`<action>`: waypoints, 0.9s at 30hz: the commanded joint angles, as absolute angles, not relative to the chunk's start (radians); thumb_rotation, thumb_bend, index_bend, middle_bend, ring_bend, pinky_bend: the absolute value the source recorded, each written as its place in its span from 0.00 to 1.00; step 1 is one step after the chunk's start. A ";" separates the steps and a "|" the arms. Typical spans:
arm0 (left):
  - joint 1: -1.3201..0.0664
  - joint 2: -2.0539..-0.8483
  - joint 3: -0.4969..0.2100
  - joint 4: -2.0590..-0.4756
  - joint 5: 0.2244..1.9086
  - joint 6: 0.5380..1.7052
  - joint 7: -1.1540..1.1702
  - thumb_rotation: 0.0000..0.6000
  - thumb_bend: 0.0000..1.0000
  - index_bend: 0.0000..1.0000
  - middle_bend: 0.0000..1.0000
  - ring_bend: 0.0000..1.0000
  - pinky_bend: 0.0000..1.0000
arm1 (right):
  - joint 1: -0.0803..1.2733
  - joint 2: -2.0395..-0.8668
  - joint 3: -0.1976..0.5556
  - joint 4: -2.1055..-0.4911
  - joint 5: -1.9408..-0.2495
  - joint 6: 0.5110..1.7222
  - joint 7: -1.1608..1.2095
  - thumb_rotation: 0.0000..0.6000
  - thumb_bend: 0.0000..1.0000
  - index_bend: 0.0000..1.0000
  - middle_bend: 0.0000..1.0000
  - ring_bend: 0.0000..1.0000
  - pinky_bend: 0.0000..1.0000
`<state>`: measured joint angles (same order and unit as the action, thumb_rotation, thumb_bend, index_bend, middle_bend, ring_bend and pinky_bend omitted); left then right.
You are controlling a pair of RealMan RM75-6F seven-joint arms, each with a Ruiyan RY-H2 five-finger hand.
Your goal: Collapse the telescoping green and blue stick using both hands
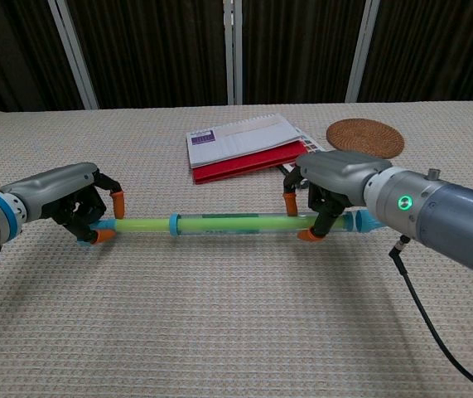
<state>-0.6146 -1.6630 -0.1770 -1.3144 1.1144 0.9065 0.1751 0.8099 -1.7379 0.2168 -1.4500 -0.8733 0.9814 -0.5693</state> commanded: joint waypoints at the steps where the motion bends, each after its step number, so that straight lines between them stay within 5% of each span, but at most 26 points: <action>1: -0.618 -1.668 -0.177 -1.313 1.109 0.907 0.178 1.00 0.41 0.72 0.85 0.80 1.00 | 0.811 -1.741 0.215 -1.445 -0.872 0.982 -0.567 1.00 0.37 0.64 1.00 1.00 1.00; 7: -0.622 -1.676 -0.174 -1.304 1.109 0.909 0.173 1.00 0.41 0.68 0.85 0.80 1.00 | 0.812 -1.740 0.214 -1.438 -0.867 0.981 -0.559 1.00 0.36 0.60 1.00 1.00 1.00; 9: -0.621 -1.675 -0.170 -1.303 1.115 0.908 0.163 1.00 0.39 0.54 0.85 0.80 1.00 | 0.809 -1.735 0.214 -1.442 -0.870 0.976 -0.544 1.00 0.28 0.45 1.00 1.00 1.00; 13: -0.616 -1.661 -0.164 -1.307 1.132 0.913 0.143 1.00 0.14 0.07 0.84 0.80 1.00 | 0.802 -1.710 0.208 -1.461 -0.875 0.974 -0.534 1.00 0.00 0.05 1.00 1.00 1.00; 19: -0.581 -1.594 -0.163 -1.358 1.172 0.991 0.127 1.00 0.02 0.00 0.72 0.72 0.91 | 0.759 -1.629 0.177 -1.528 -0.982 1.038 -0.501 1.00 0.00 0.00 0.98 1.00 1.00; 23: -0.507 -1.483 -0.144 -1.469 1.231 1.117 0.114 1.00 0.01 0.00 0.53 0.55 0.70 | 0.661 -1.481 0.113 -1.599 -1.198 1.153 -0.349 1.00 0.00 0.00 0.87 0.94 0.99; 27: -0.438 -1.408 -0.120 -1.544 1.276 1.226 0.107 1.00 0.00 0.00 0.19 0.20 0.27 | 0.587 -1.378 0.068 -1.605 -1.341 1.243 -0.204 1.00 0.00 0.00 0.57 0.65 0.64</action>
<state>-0.4878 -1.4615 -0.1389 -1.4899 1.2379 1.1620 0.1160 0.6649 -1.4797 0.1195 -1.5738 -1.2241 1.1503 -0.3212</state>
